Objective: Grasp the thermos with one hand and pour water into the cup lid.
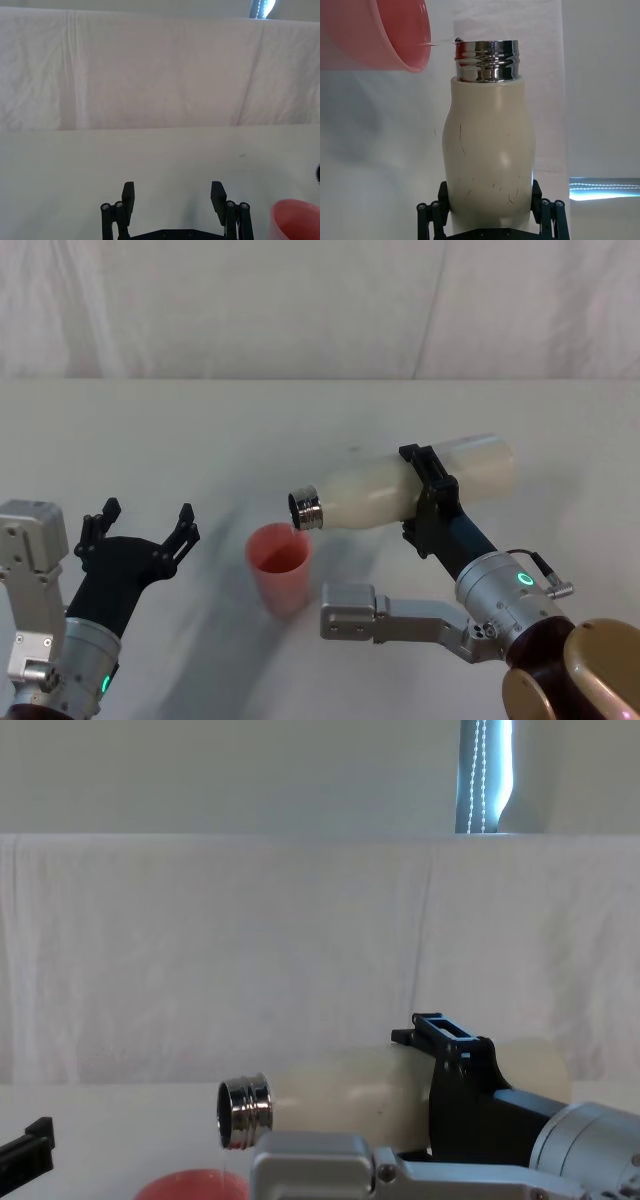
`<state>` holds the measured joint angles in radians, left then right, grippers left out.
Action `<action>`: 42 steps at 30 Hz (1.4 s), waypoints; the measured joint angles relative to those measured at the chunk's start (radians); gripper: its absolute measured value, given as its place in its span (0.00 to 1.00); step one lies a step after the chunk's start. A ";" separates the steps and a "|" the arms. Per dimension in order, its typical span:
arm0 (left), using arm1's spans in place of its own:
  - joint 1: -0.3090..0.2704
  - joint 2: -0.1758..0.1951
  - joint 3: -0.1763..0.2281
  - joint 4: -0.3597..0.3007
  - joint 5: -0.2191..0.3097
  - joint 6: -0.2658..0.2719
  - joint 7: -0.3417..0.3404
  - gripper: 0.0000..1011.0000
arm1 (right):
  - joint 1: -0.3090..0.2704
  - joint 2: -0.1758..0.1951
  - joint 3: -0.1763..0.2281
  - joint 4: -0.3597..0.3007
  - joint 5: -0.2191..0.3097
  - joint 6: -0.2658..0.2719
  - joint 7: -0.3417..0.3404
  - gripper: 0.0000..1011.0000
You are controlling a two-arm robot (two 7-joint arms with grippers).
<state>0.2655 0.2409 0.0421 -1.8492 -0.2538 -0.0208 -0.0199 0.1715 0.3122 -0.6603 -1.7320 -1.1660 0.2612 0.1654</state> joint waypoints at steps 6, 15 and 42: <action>0.000 0.000 0.000 0.000 0.000 0.000 0.000 0.99 | 0.002 -0.001 0.001 0.001 -0.003 0.000 0.000 0.95; 0.000 0.000 0.000 0.000 0.000 0.000 0.000 0.99 | 0.006 0.001 0.000 0.001 -0.014 0.001 0.001 0.95; 0.000 0.000 0.000 0.000 0.000 0.000 0.000 0.99 | 0.014 0.008 -0.005 -0.002 -0.033 0.008 0.014 0.95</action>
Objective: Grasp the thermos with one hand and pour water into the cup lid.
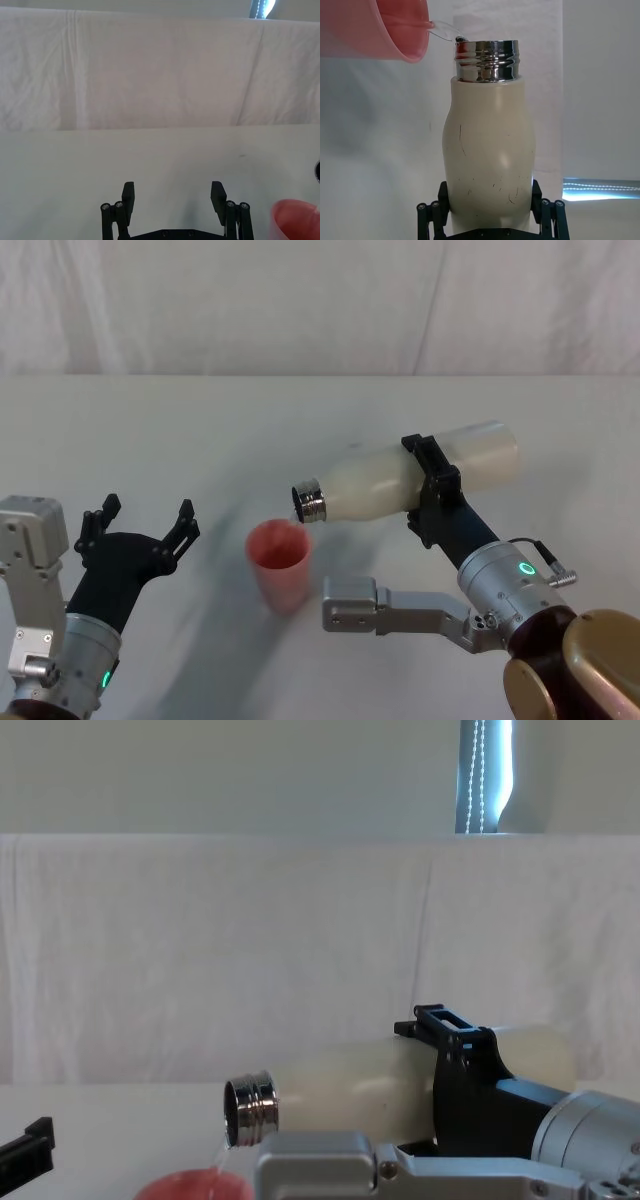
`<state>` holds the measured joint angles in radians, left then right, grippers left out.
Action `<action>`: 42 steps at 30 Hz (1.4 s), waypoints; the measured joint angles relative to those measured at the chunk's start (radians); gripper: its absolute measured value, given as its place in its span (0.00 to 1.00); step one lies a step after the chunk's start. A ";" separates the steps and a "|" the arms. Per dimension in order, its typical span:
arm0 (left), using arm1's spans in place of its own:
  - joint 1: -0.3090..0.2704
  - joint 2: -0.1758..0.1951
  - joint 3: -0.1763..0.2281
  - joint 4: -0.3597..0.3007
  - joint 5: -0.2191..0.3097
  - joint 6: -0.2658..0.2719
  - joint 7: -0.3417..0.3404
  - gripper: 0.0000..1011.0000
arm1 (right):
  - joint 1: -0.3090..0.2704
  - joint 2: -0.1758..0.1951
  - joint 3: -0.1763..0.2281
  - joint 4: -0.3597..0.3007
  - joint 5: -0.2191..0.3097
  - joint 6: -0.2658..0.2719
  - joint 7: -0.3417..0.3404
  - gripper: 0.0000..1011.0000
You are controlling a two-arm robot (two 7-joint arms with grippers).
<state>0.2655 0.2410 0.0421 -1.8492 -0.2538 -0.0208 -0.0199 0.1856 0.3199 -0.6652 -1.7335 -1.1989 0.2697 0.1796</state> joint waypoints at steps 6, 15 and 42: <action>0.000 0.000 0.000 0.000 0.000 0.000 0.000 0.99 | 0.003 0.003 -0.004 -0.002 -0.010 0.003 0.005 0.95; 0.000 0.000 0.000 0.000 0.000 0.000 0.000 0.99 | 0.000 0.005 -0.004 -0.008 -0.012 0.005 0.005 0.95; 0.000 0.000 0.000 0.000 0.000 0.000 0.000 0.99 | -0.102 -0.036 0.099 -0.056 0.265 -0.100 -0.040 0.95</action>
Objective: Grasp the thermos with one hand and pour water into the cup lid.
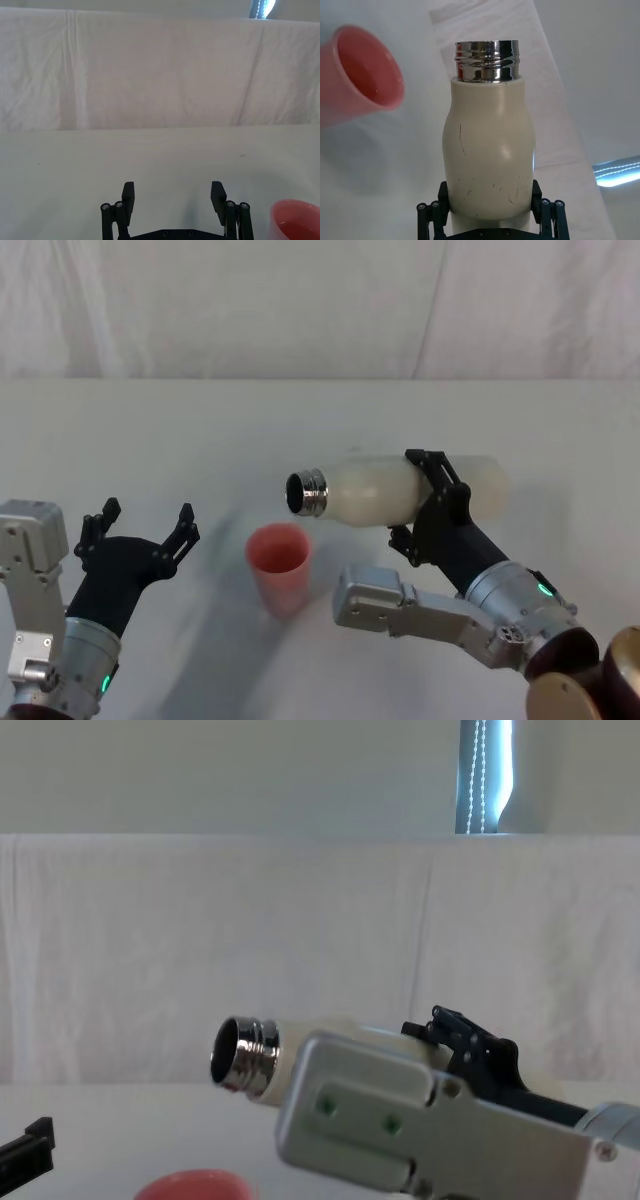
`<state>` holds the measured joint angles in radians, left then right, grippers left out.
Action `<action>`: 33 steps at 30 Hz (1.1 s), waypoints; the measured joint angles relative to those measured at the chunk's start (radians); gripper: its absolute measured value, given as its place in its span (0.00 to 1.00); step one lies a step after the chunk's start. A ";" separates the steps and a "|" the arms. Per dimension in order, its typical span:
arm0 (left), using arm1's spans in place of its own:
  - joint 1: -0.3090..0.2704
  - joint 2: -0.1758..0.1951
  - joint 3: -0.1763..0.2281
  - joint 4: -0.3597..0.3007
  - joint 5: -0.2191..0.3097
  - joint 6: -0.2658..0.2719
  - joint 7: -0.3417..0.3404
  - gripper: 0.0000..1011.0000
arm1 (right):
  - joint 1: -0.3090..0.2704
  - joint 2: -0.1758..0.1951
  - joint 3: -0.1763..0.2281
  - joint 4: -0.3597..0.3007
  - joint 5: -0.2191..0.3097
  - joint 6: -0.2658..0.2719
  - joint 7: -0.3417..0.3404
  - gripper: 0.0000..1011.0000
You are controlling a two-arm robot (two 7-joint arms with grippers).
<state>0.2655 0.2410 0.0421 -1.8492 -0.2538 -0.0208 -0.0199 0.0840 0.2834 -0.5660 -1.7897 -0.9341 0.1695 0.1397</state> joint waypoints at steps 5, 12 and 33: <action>0.000 0.000 0.000 0.000 0.000 0.000 0.000 0.99 | -0.026 -0.003 0.030 -0.021 0.072 -0.024 0.000 0.95; 0.000 0.000 0.000 0.000 0.000 0.000 0.000 0.99 | -0.066 -0.002 0.073 -0.052 0.149 -0.039 0.002 0.95; 0.000 0.000 0.000 0.000 0.000 0.000 0.000 0.99 | -0.161 -0.027 0.214 -0.093 0.510 -0.153 0.050 0.95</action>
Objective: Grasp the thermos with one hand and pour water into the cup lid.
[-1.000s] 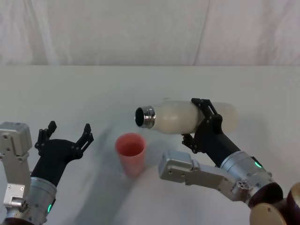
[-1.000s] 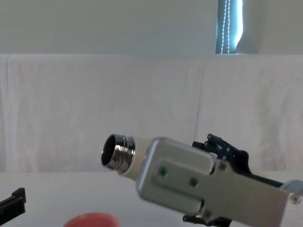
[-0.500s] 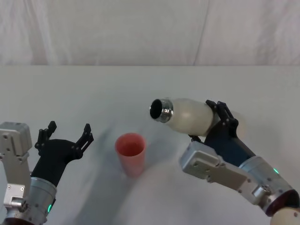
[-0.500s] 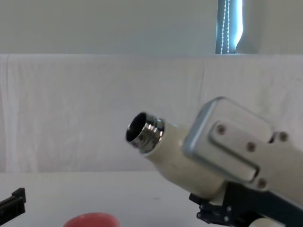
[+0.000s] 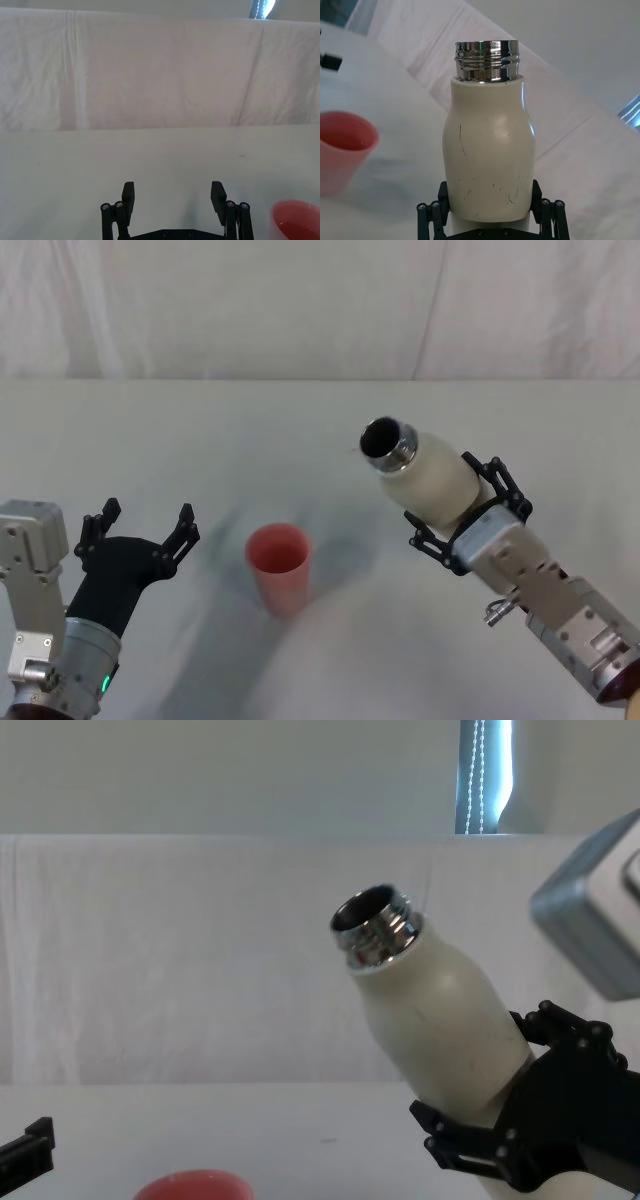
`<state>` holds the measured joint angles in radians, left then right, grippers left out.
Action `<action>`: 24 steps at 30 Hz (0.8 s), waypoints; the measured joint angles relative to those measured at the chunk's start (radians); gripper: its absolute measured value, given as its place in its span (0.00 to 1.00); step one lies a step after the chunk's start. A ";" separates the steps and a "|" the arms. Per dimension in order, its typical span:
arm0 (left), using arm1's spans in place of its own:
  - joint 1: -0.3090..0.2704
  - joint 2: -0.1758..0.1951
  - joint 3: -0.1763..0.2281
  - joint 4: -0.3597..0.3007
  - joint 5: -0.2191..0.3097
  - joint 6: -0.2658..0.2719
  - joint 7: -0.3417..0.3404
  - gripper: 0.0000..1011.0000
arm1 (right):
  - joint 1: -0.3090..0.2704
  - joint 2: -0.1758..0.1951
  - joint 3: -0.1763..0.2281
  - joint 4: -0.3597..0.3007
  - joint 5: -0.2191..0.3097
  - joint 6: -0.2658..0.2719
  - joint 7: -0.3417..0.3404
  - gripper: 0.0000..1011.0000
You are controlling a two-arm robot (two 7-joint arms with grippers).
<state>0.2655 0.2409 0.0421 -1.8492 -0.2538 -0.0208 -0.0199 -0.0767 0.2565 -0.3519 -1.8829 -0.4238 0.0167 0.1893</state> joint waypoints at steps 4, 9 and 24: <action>0.000 0.000 0.000 0.000 0.000 0.000 0.000 0.99 | -0.001 -0.013 0.021 0.011 0.089 -0.015 0.024 0.95; 0.000 0.000 0.000 0.000 0.000 0.000 0.000 0.99 | 0.006 -0.031 0.040 0.028 0.197 -0.019 0.055 0.95; 0.000 0.000 0.000 0.000 0.000 0.000 0.000 0.99 | 0.062 -0.064 0.038 0.096 0.382 -0.010 0.100 0.95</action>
<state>0.2655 0.2410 0.0421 -1.8492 -0.2538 -0.0208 -0.0199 -0.0149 0.1921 -0.3142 -1.7868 -0.0417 0.0065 0.2888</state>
